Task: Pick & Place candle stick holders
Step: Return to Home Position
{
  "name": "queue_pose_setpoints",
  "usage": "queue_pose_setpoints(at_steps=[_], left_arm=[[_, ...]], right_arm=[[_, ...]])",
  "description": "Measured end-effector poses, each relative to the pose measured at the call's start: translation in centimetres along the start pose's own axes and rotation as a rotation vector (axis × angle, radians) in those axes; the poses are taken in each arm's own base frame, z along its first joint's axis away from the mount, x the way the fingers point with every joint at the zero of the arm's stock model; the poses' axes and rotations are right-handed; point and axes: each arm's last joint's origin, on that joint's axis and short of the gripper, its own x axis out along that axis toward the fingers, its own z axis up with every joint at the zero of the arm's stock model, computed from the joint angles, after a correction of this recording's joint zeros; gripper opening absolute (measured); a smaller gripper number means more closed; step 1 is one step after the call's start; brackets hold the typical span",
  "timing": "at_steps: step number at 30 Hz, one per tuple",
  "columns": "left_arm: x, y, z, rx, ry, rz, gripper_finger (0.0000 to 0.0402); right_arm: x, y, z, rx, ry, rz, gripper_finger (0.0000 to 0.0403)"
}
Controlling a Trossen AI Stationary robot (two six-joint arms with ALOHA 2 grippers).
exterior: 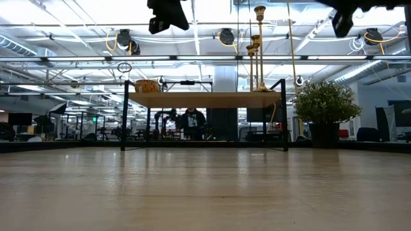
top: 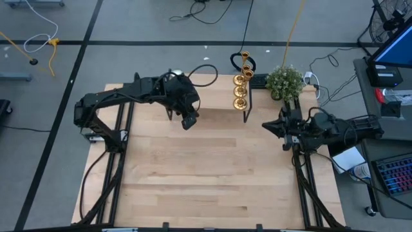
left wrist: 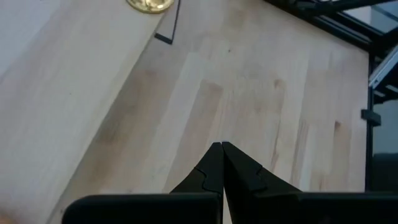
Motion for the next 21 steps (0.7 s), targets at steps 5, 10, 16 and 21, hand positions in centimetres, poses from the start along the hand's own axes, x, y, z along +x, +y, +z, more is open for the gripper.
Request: queue_pose_setpoints(at_steps=[5,10,16,21], left_arm=[[0.0,0.2,0.0,-0.011,0.002,0.003,0.0002],[0.0,-0.1,0.0,-0.019,0.003,-0.001,0.0002],[0.1,-0.1,0.0,-0.023,0.002,-0.002,0.0002],[0.0,-0.1,0.0,-0.023,0.0,-0.003,0.0002]], right_arm=[[-0.3,-0.7,-1.5,-0.018,0.018,-0.01,0.0],[-0.4,-1.2,-2.8,-0.067,0.066,-0.028,0.0],[-1.0,-2.0,-4.6,-0.048,0.061,-0.028,0.0],[-1.5,-2.7,-6.1,-0.011,0.035,-0.018,0.0]])
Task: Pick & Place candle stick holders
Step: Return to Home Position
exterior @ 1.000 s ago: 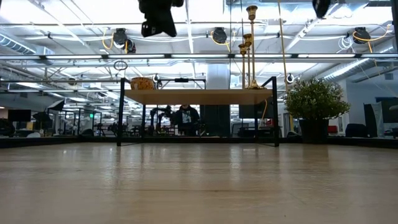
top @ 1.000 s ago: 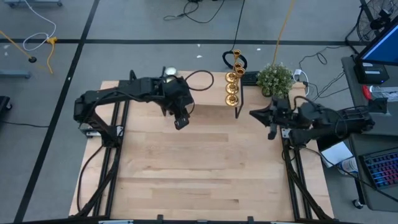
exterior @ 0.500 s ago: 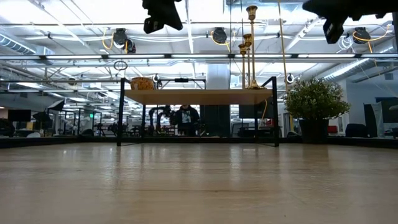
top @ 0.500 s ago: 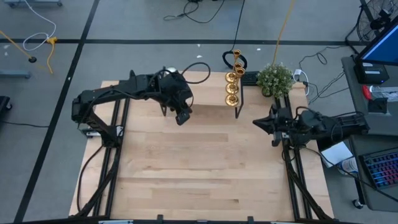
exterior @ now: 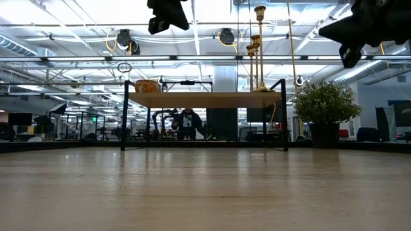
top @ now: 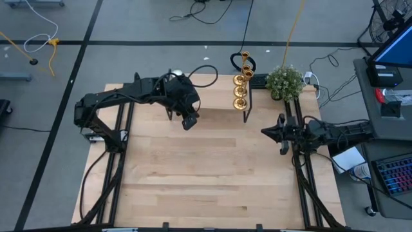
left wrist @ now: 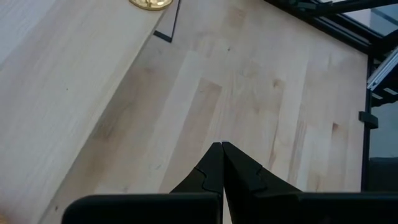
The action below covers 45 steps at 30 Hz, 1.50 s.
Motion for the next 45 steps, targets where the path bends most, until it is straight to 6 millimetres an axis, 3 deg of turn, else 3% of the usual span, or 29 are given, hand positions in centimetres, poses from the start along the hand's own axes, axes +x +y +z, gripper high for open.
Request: queue_pose_setpoints(at_steps=[8,18,45], left_arm=[[0.0,0.0,0.0,-0.013,0.002,-0.007,0.0001],[0.0,-0.1,0.0,-0.033,0.006,-0.019,0.0002],[0.0,-0.1,0.0,-0.068,0.012,-0.036,0.0002]], right_arm=[[-0.2,-0.9,-2.9,0.058,0.0,0.099,0.0],[-0.1,-1.4,-5.0,0.043,0.002,0.156,0.0],[0.2,-3.8,-4.3,0.012,-0.028,0.1,0.0]])
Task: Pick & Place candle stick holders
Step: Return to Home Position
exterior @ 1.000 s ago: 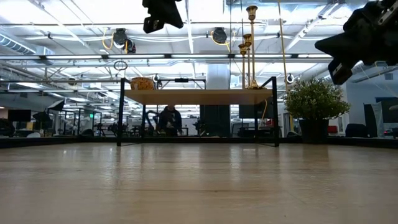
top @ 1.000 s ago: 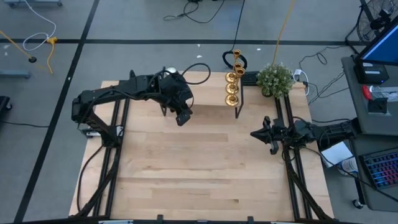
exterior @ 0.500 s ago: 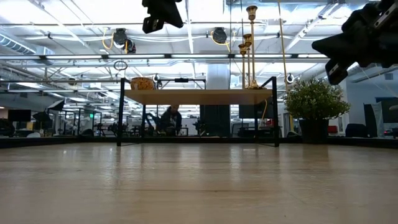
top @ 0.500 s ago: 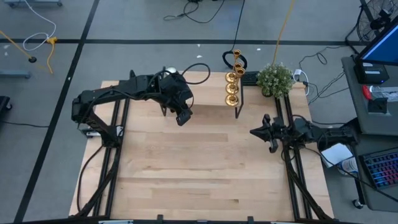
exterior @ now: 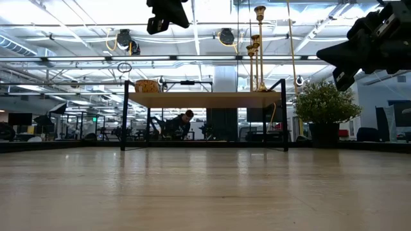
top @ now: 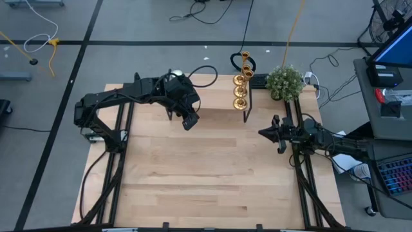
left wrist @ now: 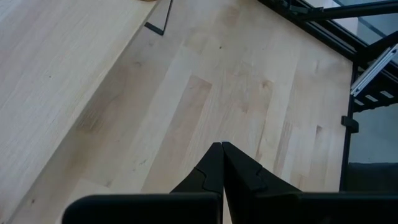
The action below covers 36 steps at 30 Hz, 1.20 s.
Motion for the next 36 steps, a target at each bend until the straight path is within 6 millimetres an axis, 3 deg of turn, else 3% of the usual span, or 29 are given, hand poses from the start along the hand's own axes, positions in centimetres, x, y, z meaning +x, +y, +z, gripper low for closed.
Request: queue_pose_setpoints(at_steps=[36], left_arm=[[0.01,0.03,0.03,-0.005,-0.006,0.014,0.0002]], right_arm=[[0.28,-0.14,-0.69,0.015,0.075,-0.013,0.0]])
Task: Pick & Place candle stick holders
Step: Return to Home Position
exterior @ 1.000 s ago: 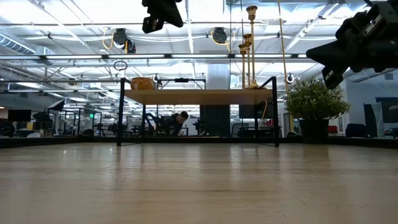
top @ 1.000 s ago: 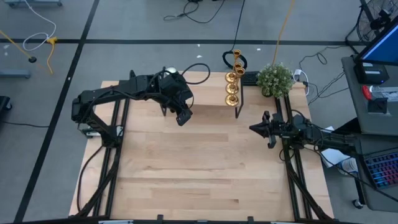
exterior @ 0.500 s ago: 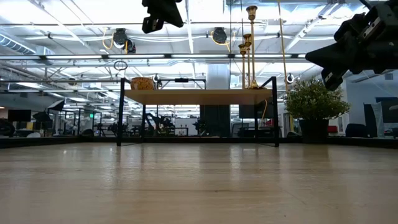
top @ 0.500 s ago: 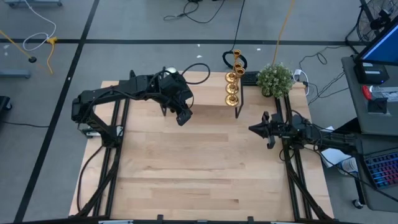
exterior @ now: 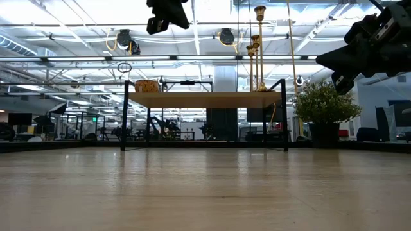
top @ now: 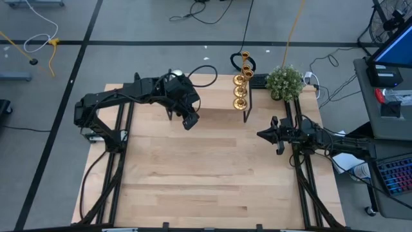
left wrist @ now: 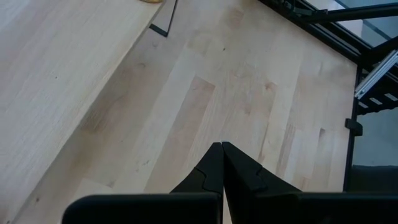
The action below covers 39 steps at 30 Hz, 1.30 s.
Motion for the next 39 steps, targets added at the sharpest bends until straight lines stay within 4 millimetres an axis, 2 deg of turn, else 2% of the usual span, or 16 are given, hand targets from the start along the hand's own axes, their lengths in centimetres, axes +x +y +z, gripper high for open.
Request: queue_pose_setpoints(at_steps=[15,18,24,28,30,35,39], left_arm=[[-0.2,0.3,0.1,0.035,-0.015,0.021,0.0001],[-1.6,0.2,-0.1,0.053,-0.045,0.038,0.0001],[-5.5,-0.6,-1.2,0.076,-0.129,0.077,0.0001],[-8.3,-1.3,-2.6,0.08,-0.214,0.079,0.0001],[-8.8,-1.3,-3.9,0.072,-0.218,0.085,0.0001],[-8.3,-0.9,-7.6,0.021,-0.269,0.032,0.0001],[-6.4,-0.1,-10.6,-0.04,-0.345,-0.048,0.0]], right_arm=[[0.0,0.0,0.0,0.079,-0.004,0.002,0.0011],[0.0,0.0,0.1,0.078,-0.011,0.005,0.0012],[0.0,0.1,0.2,0.077,-0.017,0.008,0.0013],[0.0,0.1,0.2,0.076,-0.019,0.009,0.0013],[0.0,0.1,0.2,0.076,-0.022,0.011,0.0013],[0.0,0.1,0.3,0.074,-0.032,0.017,0.0013],[0.0,0.2,0.4,0.073,-0.04,0.02,0.0013]])
